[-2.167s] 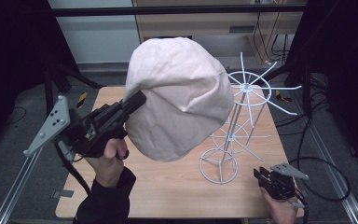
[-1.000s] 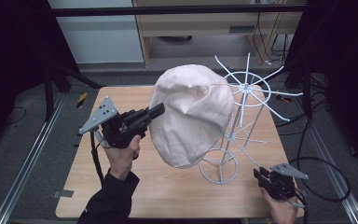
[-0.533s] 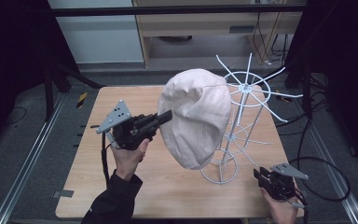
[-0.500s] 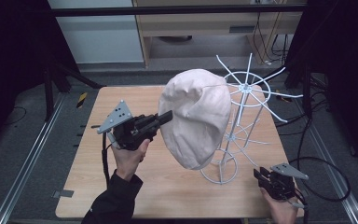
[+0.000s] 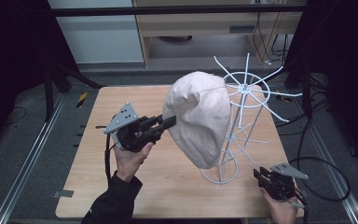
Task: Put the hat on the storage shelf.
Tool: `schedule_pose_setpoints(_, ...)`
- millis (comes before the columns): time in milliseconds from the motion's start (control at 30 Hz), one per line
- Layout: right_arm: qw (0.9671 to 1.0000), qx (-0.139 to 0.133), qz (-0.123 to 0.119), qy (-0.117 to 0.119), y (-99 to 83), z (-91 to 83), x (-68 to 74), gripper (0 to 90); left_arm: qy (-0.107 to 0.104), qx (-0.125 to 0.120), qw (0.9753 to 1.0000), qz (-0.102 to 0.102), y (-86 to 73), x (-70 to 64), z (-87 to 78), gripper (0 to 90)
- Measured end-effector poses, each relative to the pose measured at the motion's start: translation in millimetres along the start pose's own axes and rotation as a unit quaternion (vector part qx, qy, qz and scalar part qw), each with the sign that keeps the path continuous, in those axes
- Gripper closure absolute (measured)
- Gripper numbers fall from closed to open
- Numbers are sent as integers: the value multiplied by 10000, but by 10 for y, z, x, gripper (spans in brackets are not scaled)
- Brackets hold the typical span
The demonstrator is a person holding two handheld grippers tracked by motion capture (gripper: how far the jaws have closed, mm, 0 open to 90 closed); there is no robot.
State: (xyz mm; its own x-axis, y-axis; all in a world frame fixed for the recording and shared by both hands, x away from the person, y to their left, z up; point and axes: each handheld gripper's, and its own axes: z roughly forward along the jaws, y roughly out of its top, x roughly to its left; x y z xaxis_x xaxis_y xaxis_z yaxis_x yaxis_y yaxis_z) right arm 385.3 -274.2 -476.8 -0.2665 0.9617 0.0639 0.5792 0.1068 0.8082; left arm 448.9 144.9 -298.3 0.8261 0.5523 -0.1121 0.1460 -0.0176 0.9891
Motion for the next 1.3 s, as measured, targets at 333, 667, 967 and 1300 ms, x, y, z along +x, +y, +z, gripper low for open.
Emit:
schedule_pose_setpoints(333,10000,9,41,5,0,-1,0,683,125,26,9999,-54,-33,14,-186,628)
schedule_pose_setpoints(667,10000,-16,46,6,-3,-1,-2,672,628,158,9979,53,-148,67,-551,503)
schedule_pose_setpoints(967,10000,-31,41,-10,-9,4,-13,647,1170,538,9917,-14,-484,248,-849,440)
schedule_pose_setpoints(1300,9999,-64,99,20,-9,6,-7,589,1830,1065,9773,-108,-988,530,-1049,377)
